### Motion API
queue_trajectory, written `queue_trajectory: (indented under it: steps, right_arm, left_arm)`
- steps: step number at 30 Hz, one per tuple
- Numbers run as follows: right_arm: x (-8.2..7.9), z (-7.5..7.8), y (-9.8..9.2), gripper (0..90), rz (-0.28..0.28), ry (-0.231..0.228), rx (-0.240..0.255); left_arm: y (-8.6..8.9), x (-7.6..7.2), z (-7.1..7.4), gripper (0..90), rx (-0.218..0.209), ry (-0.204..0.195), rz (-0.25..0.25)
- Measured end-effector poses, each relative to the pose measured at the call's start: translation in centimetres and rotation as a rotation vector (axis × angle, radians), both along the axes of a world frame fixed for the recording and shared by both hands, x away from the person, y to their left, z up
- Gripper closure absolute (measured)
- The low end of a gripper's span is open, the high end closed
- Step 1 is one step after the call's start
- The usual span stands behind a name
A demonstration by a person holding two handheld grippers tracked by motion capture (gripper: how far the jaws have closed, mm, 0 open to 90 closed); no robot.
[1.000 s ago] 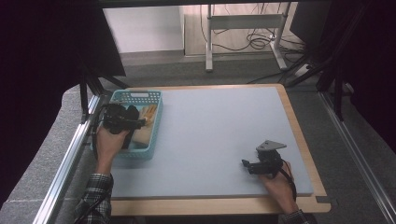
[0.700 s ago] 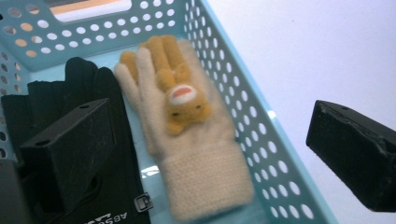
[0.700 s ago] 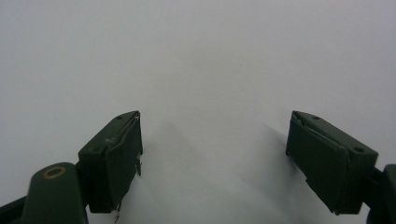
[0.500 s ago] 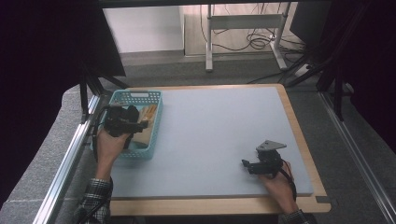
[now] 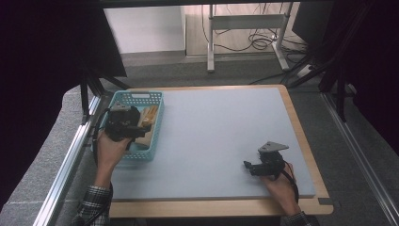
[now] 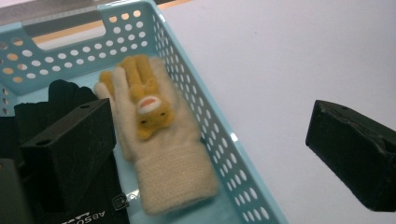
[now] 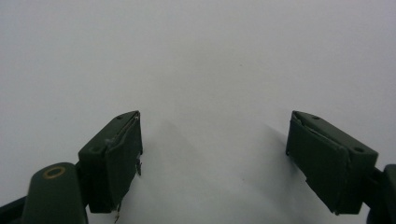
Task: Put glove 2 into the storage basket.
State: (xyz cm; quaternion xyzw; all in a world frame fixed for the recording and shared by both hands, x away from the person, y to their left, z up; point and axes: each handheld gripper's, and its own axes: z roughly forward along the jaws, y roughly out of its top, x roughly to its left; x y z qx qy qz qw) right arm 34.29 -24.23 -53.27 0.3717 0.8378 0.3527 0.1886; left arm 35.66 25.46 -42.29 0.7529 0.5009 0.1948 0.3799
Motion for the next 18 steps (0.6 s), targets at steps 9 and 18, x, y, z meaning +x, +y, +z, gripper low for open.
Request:
queue_trajectory:
  steps: [9,18]
  right_arm:
    - [0.0,0.0,0.0,17.9,0.000,0.000,0.000]
    - [0.0,0.0,0.0,17.9,0.000,-0.001,-0.001]
  left_arm:
    - [-0.7,-1.2,0.4,2.1,-0.003,-0.022,-0.029]
    - [-1.8,-2.1,0.3,2.2,-0.002,-0.035,-0.064]
